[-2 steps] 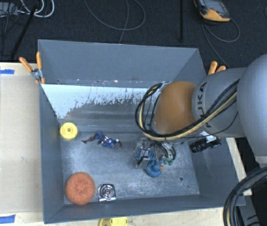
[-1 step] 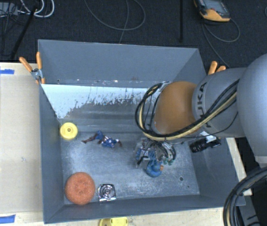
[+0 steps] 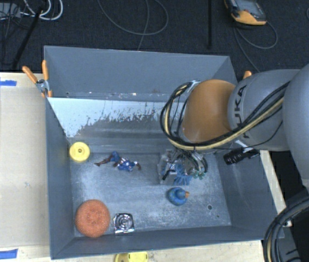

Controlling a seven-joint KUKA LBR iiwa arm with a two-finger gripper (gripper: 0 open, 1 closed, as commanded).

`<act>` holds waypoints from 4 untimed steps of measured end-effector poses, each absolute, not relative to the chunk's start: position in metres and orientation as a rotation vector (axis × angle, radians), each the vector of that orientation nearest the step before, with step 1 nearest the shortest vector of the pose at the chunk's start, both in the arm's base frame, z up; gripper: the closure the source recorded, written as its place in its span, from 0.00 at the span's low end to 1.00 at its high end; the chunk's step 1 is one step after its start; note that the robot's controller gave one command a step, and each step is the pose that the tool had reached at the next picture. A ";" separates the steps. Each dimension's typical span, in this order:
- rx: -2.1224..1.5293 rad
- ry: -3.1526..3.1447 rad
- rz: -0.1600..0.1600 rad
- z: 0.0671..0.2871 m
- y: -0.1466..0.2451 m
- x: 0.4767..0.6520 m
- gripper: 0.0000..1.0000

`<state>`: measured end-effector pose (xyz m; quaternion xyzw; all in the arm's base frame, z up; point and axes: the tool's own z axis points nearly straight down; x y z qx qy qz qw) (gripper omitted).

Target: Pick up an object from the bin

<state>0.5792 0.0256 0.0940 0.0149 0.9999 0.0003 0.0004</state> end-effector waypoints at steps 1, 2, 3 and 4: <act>0.047 3.140 0.001 0.094 0.026 0.579 1.00; 0.021 3.146 0.000 0.118 0.019 0.561 1.00; 0.012 3.140 0.000 0.131 0.023 0.581 0.00; 0.007 3.137 0.001 0.135 0.028 0.599 0.00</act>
Offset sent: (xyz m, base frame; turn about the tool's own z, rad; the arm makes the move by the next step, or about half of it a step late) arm -0.0242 -0.0110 0.0369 -0.0228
